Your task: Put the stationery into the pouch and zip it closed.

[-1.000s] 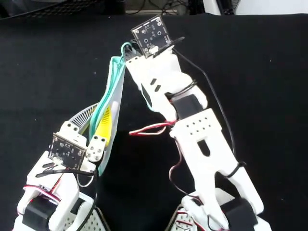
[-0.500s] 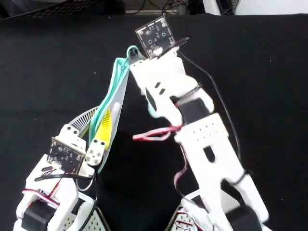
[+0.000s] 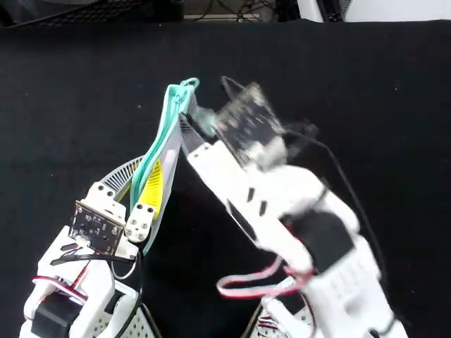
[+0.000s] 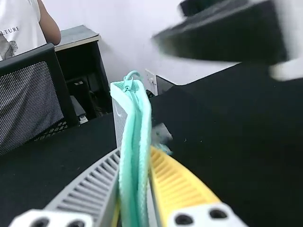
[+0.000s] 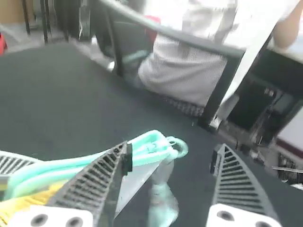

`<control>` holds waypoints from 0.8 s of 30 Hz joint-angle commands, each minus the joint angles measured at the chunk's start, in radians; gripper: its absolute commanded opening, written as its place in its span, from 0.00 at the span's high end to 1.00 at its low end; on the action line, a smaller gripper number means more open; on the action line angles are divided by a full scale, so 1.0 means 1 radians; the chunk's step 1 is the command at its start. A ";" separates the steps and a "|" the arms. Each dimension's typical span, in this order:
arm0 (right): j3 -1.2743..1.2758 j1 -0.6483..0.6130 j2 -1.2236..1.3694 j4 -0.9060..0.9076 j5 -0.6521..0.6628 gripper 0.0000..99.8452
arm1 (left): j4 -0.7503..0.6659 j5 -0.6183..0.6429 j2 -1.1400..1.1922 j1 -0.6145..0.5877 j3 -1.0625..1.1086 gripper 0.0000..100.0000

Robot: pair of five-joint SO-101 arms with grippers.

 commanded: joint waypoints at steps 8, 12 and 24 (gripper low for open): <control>0.291 0.408 -0.236 0.146 0.003 0.98 | -0.008 -0.011 0.008 -0.460 -0.140 0.97; 0.565 0.488 -0.348 0.077 0.003 0.99 | -0.018 -0.011 0.008 -0.564 -0.173 0.97; 1.259 0.632 -0.829 -0.282 0.000 0.98 | -0.358 -0.074 0.348 -0.157 0.180 0.97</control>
